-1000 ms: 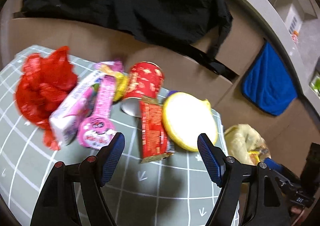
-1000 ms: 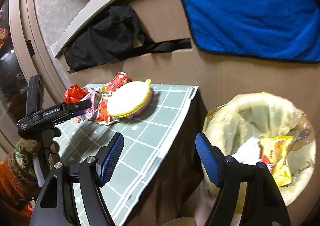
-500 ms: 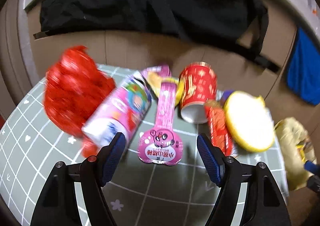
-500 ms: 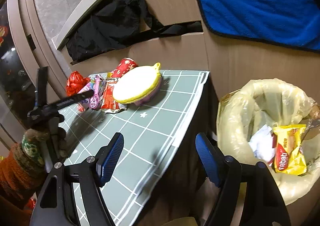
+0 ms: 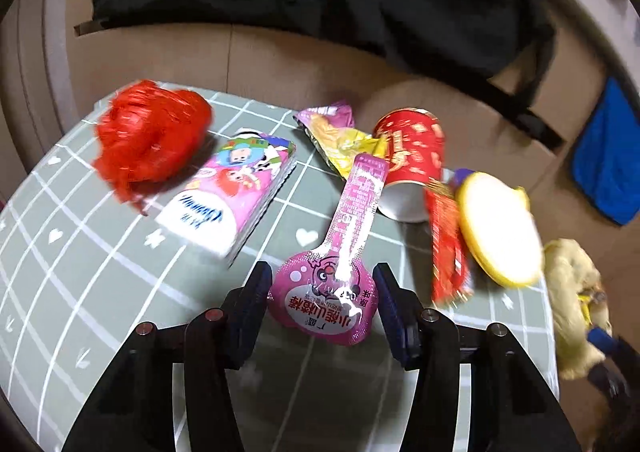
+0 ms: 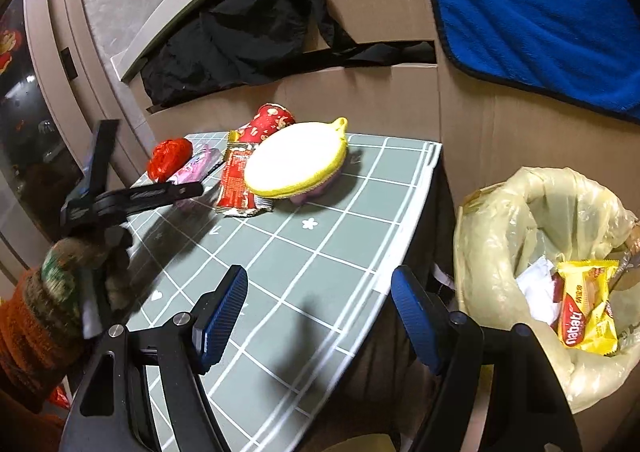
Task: Collect trash
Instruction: 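Grasp the pink lollipop wrapper with the left gripper while the right grasps the yellow-rimmed lid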
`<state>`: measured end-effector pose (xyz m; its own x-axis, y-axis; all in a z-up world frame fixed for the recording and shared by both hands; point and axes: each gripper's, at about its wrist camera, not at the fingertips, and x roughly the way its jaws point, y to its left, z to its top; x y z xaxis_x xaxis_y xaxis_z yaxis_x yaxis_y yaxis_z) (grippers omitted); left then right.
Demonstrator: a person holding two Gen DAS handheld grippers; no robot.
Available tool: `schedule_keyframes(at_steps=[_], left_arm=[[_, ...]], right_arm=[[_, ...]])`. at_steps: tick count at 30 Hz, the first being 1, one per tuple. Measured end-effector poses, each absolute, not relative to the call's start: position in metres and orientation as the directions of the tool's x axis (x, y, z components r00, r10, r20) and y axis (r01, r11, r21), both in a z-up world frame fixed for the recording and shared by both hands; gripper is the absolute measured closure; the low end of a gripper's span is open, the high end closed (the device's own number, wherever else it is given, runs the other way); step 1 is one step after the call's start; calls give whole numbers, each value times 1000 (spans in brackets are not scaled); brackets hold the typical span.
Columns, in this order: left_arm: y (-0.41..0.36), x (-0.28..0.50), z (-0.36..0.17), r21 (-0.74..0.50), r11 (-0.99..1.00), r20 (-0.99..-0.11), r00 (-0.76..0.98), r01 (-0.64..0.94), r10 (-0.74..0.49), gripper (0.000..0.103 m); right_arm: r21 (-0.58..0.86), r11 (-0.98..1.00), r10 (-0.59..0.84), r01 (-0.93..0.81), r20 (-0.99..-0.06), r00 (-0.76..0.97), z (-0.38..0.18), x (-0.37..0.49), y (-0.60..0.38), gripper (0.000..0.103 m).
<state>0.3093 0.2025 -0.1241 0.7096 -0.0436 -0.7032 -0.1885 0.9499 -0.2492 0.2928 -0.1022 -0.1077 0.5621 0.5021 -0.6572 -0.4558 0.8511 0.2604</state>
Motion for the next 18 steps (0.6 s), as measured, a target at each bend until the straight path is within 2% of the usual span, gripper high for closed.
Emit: schedule_keyframes(at_steps=[5, 11, 15, 18], left_arm=[[200, 270, -113, -263, 950, -679, 732, -165, -61, 50], [204, 241, -111, -312, 942, -661, 740, -124, -122, 50], [217, 234, -114, -359, 925, -662, 733, -126, -157, 50], [227, 232, -118, -377, 915, -666, 729, -145, -159, 50]], right_arm=[[264, 838, 518, -477, -661, 543, -104, 302, -76, 31], [169, 867, 459, -470, -641, 616, -91, 329, -44, 31], [239, 859, 491, -452, -631, 600, -88, 372, -40, 31], [220, 871, 466, -438, -651, 599, -93, 400, -33, 34]])
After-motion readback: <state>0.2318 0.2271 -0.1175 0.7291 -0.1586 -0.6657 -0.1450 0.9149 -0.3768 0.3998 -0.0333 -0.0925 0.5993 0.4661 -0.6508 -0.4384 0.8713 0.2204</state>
